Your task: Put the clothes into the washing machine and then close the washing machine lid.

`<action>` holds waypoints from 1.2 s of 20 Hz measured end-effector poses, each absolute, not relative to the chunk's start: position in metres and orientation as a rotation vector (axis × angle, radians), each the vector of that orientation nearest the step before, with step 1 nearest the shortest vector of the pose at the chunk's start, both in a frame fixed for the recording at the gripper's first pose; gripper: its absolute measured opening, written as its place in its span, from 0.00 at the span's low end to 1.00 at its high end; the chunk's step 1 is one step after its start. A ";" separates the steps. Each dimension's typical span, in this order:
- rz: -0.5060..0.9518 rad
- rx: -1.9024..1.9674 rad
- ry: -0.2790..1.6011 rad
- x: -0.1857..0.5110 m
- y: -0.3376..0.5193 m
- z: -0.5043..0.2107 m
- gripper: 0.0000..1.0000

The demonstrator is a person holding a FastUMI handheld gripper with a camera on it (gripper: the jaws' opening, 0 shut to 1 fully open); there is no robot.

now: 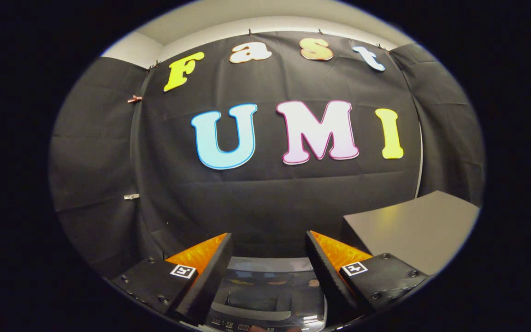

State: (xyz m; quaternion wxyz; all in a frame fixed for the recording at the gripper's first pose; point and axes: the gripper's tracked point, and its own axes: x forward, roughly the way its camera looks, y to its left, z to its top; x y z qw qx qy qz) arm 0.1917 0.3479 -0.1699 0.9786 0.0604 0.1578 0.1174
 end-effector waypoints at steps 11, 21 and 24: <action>0.178 0.117 0.121 0.152 0.302 -0.093 0.98; 0.142 0.127 0.108 0.134 0.278 -0.094 0.98; 0.144 0.134 0.097 0.134 0.279 -0.094 0.98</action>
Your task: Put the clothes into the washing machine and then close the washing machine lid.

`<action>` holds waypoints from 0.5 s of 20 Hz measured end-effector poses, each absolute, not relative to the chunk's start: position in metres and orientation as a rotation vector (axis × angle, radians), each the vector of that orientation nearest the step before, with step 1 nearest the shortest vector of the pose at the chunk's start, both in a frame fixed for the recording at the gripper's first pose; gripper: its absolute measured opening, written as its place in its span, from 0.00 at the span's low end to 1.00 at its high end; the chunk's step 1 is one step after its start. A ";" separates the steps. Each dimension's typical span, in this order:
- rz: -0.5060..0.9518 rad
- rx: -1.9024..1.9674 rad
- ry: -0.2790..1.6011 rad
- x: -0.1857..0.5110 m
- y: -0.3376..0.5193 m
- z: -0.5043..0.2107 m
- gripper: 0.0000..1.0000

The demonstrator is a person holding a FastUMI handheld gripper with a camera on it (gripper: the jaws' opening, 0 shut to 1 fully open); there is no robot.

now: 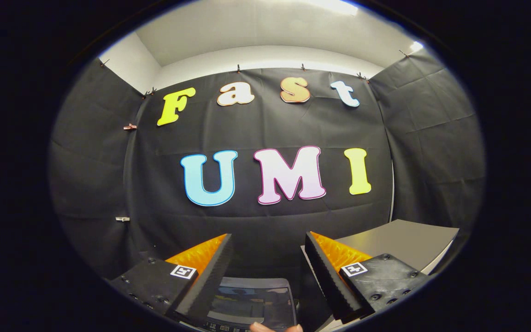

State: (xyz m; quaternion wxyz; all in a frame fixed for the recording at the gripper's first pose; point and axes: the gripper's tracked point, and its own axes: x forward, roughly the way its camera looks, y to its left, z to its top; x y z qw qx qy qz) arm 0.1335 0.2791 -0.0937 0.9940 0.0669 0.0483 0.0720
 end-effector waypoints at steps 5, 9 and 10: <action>0.141 0.124 0.119 0.134 0.280 -0.104 0.98; 0.141 0.136 0.136 0.136 0.283 -0.108 0.98; 0.146 0.144 0.142 0.136 0.284 -0.108 0.98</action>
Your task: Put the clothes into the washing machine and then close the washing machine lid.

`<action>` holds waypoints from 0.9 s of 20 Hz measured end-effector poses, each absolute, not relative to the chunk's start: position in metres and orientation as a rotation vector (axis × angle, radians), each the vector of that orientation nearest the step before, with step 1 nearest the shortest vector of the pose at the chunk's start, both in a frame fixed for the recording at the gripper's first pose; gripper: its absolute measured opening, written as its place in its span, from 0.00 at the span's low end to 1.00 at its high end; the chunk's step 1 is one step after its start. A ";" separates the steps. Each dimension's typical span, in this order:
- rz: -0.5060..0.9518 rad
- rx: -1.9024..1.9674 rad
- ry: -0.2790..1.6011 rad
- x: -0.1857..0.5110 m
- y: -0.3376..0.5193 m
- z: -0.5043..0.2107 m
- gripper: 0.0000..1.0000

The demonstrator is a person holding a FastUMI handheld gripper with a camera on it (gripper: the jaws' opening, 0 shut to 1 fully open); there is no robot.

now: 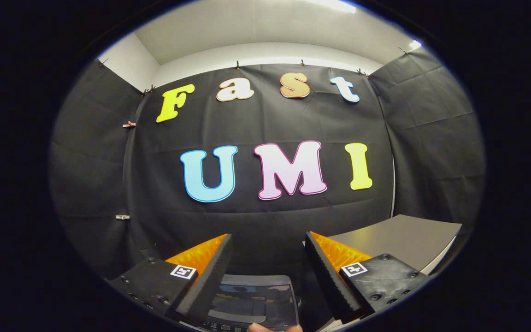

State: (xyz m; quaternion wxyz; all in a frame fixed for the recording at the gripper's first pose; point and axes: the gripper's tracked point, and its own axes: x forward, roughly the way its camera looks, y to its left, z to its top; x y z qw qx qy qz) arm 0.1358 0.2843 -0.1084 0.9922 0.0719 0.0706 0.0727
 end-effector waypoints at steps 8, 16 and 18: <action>0.118 0.169 0.170 0.140 0.272 -0.114 0.98; 0.120 0.112 0.161 0.138 0.283 -0.115 0.98; 0.128 0.111 0.162 0.137 0.287 -0.115 0.98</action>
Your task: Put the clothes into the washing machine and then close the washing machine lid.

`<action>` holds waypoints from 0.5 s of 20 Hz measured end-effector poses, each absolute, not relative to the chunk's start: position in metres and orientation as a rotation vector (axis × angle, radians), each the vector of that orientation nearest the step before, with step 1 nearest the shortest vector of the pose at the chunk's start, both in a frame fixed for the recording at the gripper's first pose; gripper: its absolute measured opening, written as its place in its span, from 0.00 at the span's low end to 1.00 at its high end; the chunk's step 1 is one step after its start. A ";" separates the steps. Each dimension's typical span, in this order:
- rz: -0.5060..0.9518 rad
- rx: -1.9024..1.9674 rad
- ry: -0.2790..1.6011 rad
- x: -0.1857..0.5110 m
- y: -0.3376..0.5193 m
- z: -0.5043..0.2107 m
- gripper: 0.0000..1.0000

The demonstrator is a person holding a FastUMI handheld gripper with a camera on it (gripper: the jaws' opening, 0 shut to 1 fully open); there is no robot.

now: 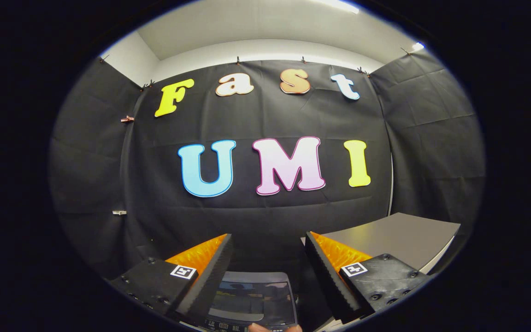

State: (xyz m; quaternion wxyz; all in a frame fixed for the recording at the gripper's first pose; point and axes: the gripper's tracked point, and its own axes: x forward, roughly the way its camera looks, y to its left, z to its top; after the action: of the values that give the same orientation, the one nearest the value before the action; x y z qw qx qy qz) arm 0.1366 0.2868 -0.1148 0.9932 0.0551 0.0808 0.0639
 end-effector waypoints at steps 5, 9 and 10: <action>0.140 0.109 0.148 0.136 0.292 -0.112 0.98; 0.157 0.097 0.171 0.135 0.294 -0.120 0.98; 0.160 0.100 0.178 0.134 0.293 -0.122 0.98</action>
State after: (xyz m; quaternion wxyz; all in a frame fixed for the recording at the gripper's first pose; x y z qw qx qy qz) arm 0.1341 0.2932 -0.1218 0.9916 0.0500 0.0886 0.0796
